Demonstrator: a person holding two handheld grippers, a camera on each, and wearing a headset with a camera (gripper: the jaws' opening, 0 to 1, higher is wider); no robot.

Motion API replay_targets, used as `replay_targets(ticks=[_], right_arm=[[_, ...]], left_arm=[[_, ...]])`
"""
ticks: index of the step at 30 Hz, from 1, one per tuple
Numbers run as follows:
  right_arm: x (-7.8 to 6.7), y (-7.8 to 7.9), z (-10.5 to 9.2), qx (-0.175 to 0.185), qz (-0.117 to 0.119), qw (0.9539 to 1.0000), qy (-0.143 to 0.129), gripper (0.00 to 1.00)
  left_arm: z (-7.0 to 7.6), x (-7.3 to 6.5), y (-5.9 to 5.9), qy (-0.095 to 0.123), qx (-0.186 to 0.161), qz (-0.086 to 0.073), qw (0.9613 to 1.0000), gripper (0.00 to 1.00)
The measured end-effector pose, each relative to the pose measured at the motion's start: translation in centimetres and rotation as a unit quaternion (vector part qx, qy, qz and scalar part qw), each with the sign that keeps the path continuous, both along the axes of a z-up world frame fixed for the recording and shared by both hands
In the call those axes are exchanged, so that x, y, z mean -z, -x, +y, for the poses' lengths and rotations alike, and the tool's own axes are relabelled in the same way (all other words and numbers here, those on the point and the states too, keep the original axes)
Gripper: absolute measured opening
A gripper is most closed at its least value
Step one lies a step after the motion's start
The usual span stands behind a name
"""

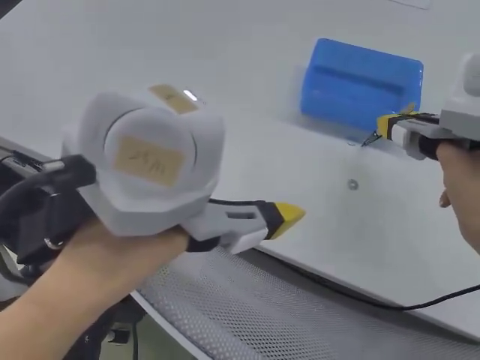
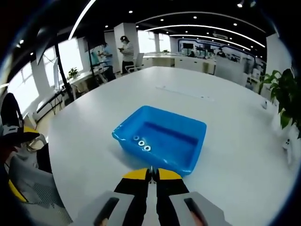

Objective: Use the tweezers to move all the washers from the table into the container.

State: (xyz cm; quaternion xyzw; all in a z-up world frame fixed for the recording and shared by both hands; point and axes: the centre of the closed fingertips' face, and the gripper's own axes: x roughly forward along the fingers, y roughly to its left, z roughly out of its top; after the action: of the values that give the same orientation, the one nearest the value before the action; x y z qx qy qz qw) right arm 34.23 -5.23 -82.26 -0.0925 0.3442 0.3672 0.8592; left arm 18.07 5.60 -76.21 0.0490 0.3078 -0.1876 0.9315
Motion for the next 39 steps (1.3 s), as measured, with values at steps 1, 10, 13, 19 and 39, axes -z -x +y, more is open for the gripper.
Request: replay_targets(ticks=[1,10,13,19,39], right_arm=[[0.0,0.1,0.0,0.003,0.004,1.0000,-0.004,0.02],[0.0,-0.2,0.7,0.013,0.005,0.9994,-0.031,0.02],[0.1,-0.5,0.8,0.015,0.010,0.9993,-0.033,0.03],[0.0,-0.4,1.1,0.013,0.011,0.9993,-0.032,0.03],[-0.2,0.0,3.0,-0.086,-0.080,0.9910,0.064,0.00]], left_arm=[[0.0,0.0,0.0,0.000,0.001,0.000,1.0000,0.98],[0.0,0.0,-0.2,-0.001,0.000,0.000,1.0000,0.98],[0.1,0.1,-0.2,-0.001,-0.001,0.002,1.0000,0.98],[0.1,0.1,-0.3,0.000,-0.002,0.002,1.0000,0.98],[0.4,0.3,-0.3,0.002,-0.004,0.003,1.0000,0.97]])
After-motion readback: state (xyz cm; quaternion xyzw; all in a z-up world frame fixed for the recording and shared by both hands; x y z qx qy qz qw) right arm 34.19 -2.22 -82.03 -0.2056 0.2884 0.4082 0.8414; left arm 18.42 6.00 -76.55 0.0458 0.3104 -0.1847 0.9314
